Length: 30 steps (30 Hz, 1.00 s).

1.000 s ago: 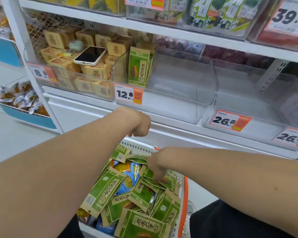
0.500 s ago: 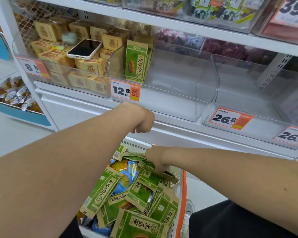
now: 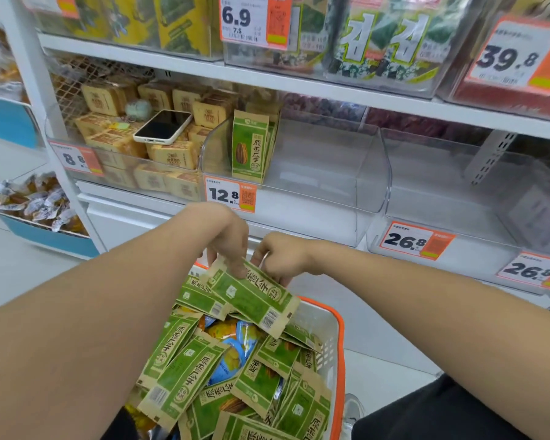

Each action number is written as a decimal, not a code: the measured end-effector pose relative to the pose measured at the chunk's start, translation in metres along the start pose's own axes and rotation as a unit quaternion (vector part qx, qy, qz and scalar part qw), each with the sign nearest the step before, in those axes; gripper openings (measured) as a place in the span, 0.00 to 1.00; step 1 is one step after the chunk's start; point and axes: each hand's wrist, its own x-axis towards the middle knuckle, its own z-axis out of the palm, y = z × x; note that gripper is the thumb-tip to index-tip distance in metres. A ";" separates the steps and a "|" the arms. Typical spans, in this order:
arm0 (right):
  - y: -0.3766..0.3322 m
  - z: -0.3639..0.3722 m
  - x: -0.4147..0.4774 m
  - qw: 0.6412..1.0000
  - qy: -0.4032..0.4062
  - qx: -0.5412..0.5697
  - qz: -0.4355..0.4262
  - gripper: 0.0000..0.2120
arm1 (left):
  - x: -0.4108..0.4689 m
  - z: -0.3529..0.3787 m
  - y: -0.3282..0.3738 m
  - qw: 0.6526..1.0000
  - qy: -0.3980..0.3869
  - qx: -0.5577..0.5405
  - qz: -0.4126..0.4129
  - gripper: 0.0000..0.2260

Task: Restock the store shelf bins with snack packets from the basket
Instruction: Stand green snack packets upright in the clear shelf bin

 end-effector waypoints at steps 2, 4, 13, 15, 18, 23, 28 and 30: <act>-0.002 -0.004 -0.001 0.998 0.054 -0.005 -0.012 0.15 | -0.006 -0.004 -0.009 0.995 -0.005 -0.096 0.005 0.20; -0.006 -0.006 -0.004 0.988 0.139 -0.054 -0.050 0.15 | -0.011 -0.007 -0.015 0.983 0.003 -0.183 0.011 0.17; -0.022 -0.016 -0.028 0.947 0.230 -0.046 -0.217 0.28 | -0.031 -0.026 -0.022 0.844 0.086 -0.523 0.079 0.03; -0.027 -0.024 -0.023 0.920 0.311 -0.009 -0.238 0.19 | -0.032 -0.030 -0.025 0.791 0.119 -0.594 0.089 0.06; -0.034 -0.043 -0.017 0.873 0.424 0.064 -0.231 0.06 | -0.034 -0.039 -0.028 0.720 0.206 -0.656 0.091 0.21; -0.042 -0.066 -0.004 0.822 0.506 0.169 -0.198 0.15 | -0.037 -0.044 -0.024 0.770 0.313 -0.548 0.095 0.31; -0.058 -0.072 0.012 0.830 0.517 0.182 -0.107 0.30 | -0.025 -0.044 -0.016 0.803 0.401 -0.415 0.147 0.29; -0.065 -0.073 0.013 0.837 0.488 0.231 -0.092 0.32 | -0.021 -0.051 -0.014 0.796 0.472 -0.362 0.113 0.26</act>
